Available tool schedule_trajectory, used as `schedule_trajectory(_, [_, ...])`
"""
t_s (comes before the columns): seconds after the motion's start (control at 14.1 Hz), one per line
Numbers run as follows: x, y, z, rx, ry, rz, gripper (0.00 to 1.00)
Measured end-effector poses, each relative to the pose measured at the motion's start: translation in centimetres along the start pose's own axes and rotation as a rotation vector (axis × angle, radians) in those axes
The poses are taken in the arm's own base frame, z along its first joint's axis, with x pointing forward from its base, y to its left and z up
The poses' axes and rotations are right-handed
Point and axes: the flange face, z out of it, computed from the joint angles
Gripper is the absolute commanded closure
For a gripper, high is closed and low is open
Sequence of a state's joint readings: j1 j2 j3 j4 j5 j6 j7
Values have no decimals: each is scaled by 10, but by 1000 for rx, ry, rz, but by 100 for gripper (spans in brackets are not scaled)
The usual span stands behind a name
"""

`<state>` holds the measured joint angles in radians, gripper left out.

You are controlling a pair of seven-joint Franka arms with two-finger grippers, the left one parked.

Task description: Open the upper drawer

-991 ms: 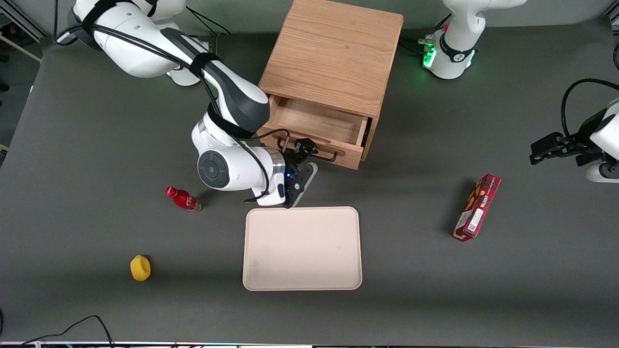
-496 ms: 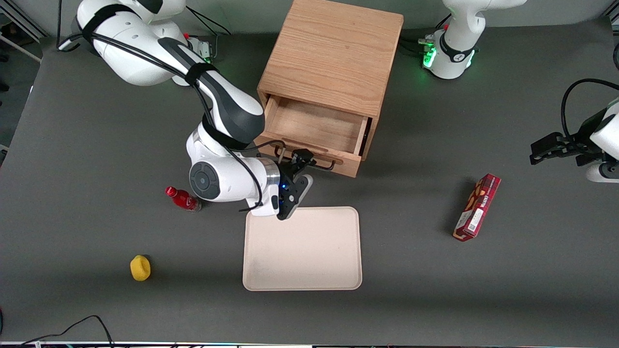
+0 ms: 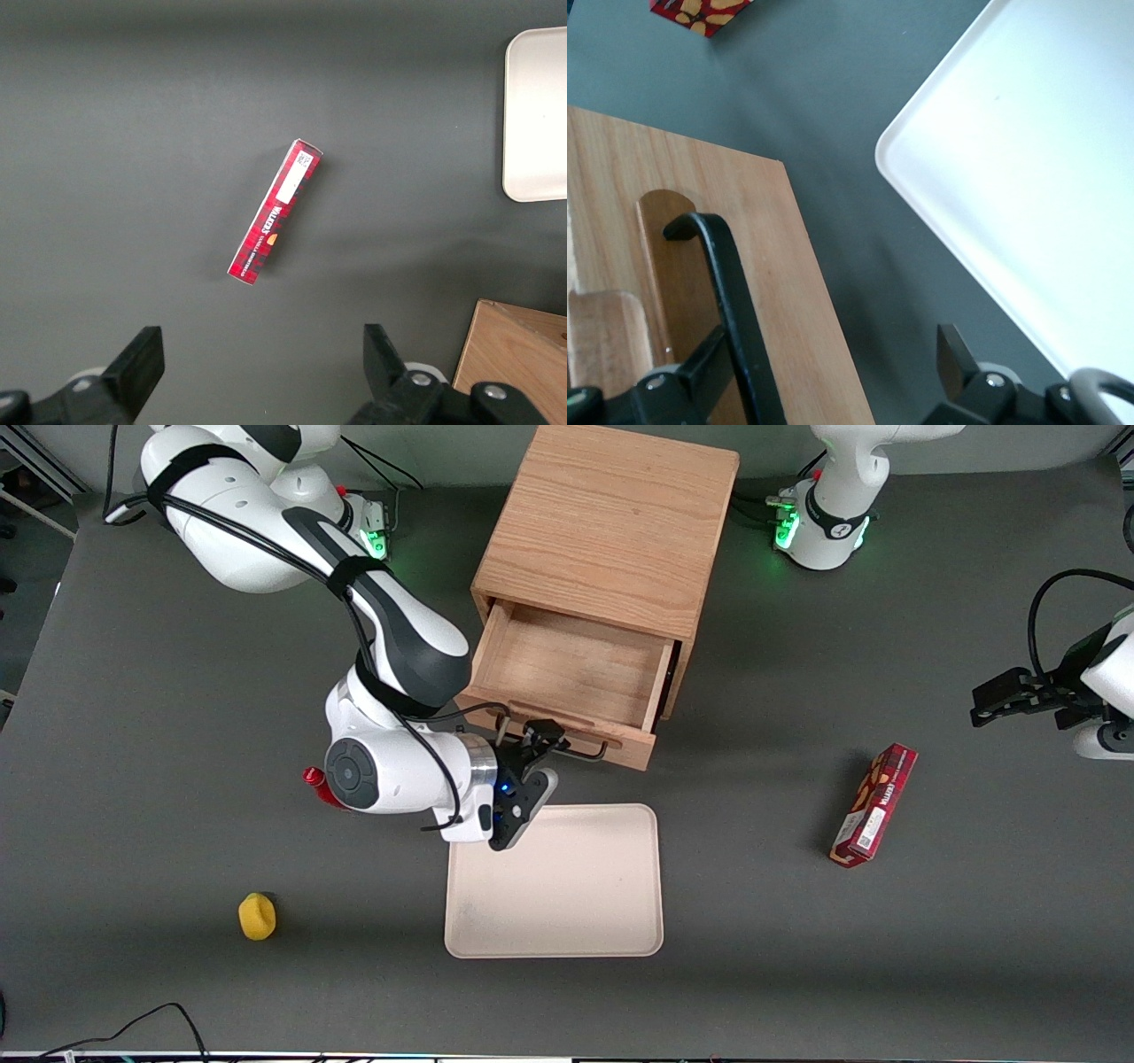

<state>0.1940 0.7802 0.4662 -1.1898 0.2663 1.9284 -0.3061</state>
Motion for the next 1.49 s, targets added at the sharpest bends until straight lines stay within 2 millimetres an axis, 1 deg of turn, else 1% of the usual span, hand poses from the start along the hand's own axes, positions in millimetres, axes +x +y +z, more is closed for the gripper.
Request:
schedule_trajectory(0.21, [2, 14, -14, -24, 24, -8, 0])
schedule_trajectory(0.57, [6, 42, -25, -49, 55, -28, 0])
schedule_trajectory(0.85, [7, 53, -36, -68, 75, -20, 0])
schedule_trajectory(1.13, [10, 64, -60, -101, 113, -13, 0])
schedule_trajectory(1.27, [13, 60, -73, -116, 135, -24, 0])
schedule_trajectory(1.35, [15, 53, -88, -145, 149, -43, 0])
schedule_trajectory(1.42, [15, 40, -110, -188, 156, -70, 0])
schedule_trajectory(1.49, [11, 22, -136, -227, 144, -88, 0])
